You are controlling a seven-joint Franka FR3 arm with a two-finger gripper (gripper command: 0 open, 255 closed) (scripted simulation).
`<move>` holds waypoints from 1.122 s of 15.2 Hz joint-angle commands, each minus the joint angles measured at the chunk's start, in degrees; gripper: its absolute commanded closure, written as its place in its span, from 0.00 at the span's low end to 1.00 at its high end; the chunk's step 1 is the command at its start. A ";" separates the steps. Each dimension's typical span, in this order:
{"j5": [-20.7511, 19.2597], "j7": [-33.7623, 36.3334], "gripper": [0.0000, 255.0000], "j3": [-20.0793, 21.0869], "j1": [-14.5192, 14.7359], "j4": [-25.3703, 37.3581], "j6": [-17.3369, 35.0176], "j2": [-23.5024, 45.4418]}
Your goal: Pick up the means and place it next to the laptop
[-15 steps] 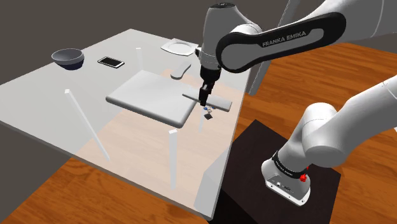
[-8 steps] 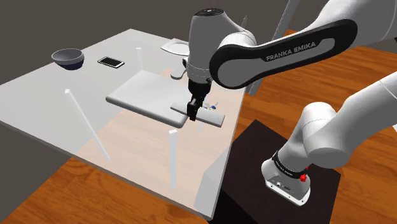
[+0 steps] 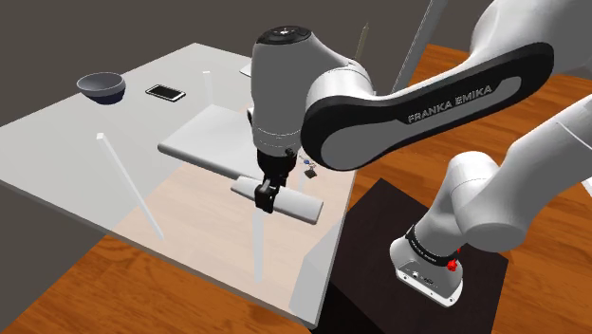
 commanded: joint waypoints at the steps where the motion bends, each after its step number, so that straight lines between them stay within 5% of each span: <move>1: -0.07 3.02 1.00 1.89 0.93 1.92 0.13 1.95; 17: -2.07 7.23 1.00 4.41 1.65 -2.02 11.32 9.44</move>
